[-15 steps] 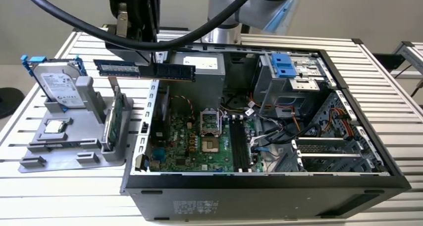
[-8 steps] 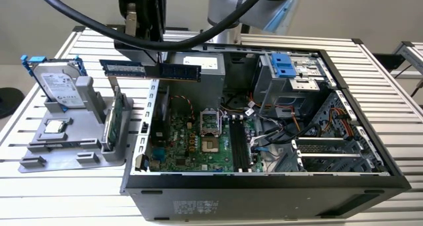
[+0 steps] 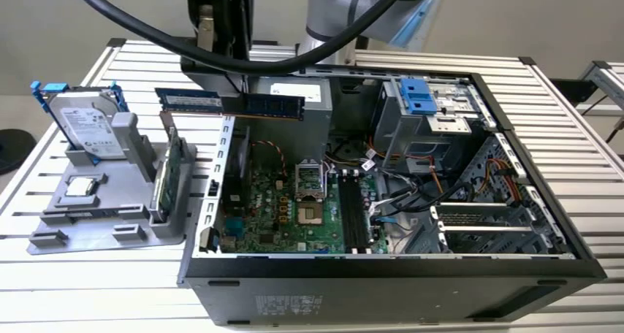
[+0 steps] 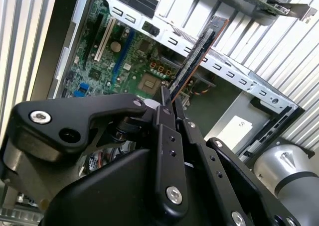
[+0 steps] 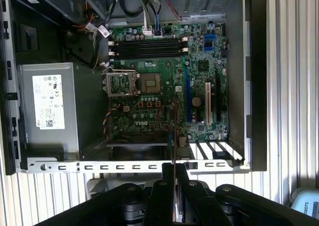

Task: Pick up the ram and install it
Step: 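Pick up the ram and move it above insertion slot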

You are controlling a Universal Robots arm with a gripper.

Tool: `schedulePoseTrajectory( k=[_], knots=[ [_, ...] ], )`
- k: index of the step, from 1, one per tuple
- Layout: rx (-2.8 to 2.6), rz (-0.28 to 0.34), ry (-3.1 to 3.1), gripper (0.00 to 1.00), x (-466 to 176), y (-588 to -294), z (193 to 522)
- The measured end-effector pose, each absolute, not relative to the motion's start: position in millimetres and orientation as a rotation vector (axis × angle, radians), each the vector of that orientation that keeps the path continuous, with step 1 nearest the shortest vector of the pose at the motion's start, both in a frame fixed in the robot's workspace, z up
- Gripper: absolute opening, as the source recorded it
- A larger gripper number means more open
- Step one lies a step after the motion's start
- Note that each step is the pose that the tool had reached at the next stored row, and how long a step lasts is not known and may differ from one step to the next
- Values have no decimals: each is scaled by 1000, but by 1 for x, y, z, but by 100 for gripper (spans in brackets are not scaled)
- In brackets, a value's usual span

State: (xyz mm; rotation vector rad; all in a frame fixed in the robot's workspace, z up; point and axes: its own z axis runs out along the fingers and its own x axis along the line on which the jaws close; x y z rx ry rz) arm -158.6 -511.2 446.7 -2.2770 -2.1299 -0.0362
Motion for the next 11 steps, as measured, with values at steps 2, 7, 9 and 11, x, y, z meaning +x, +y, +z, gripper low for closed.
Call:
schedulePoseTrajectory(
  k=[2,7,9,11],
  knots=[
    [-2277,-36,-2130,0,-157,-511,447],
    [-2277,-36,-2130,0,-152,-511,447],
    [-2277,-36,-2130,0,-151,-511,447],
    [-2277,-36,-2130,0,-149,-511,447]
  ],
)
